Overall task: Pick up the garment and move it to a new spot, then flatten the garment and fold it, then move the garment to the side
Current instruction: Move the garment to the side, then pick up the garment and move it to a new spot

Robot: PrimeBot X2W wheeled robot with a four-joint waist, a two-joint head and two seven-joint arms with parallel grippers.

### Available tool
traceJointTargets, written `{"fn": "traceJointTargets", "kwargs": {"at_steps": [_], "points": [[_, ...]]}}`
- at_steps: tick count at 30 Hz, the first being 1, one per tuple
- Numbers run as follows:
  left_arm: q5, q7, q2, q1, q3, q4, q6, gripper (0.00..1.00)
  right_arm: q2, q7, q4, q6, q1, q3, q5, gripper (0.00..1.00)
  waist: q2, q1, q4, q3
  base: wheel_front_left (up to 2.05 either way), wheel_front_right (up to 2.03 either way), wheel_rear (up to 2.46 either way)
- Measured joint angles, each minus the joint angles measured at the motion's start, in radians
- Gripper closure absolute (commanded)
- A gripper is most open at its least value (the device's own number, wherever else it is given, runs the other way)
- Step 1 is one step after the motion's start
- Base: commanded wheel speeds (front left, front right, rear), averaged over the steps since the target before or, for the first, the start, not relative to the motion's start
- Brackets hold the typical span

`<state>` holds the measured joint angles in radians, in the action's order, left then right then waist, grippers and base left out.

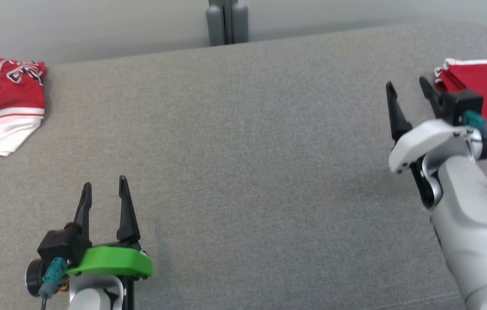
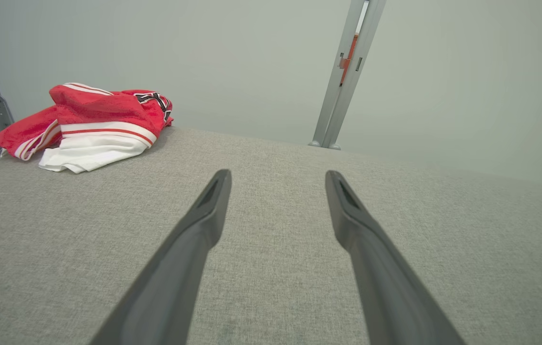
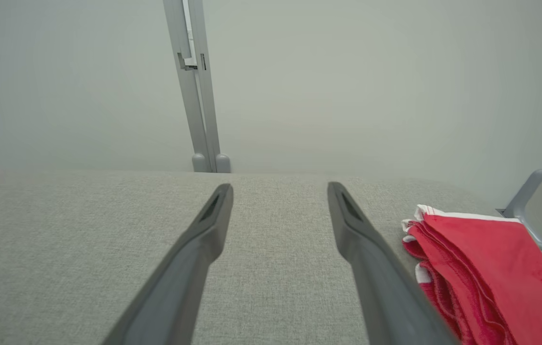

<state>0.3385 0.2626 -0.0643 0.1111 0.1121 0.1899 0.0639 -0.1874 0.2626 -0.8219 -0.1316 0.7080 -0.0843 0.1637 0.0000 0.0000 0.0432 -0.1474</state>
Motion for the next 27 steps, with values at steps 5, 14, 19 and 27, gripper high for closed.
{"fn": "traceJointTargets", "kwargs": {"at_steps": [5, 14, 19, 27], "points": [[-0.014, 0.000, 0.007, -0.048, -0.017, 0.013, -0.013, 0.00, 0.064, 0.000, 0.204, 0.000, -0.201, 0.075, -0.042, 0.00, 0.0000, 0.0000, -0.017, 0.057, 0.00, 0.00, 0.00], [-0.024, 0.001, 0.011, -0.133, -0.023, 0.033, -0.026, 0.00, 0.137, 0.000, 0.486, 0.000, -0.517, 0.097, -0.086, 0.00, 0.0000, 0.0000, -0.056, 0.110, 0.00, 0.00, 0.00], [-0.013, 0.001, 0.012, -0.158, -0.019, 0.021, -0.023, 0.00, 0.139, 0.000, 0.558, 0.000, -0.607, 0.041, -0.014, 0.00, 0.0000, 0.0000, -0.056, 0.118, 0.00, 0.00, 0.00], [0.012, 0.001, 0.014, -0.164, 0.008, 0.017, -0.007, 0.00, 0.138, 0.000, 0.586, 0.000, -0.656, 0.018, 0.028, 0.00, 0.0000, -0.0001, -0.043, 0.125, 0.00, 0.00, 0.00]]}}
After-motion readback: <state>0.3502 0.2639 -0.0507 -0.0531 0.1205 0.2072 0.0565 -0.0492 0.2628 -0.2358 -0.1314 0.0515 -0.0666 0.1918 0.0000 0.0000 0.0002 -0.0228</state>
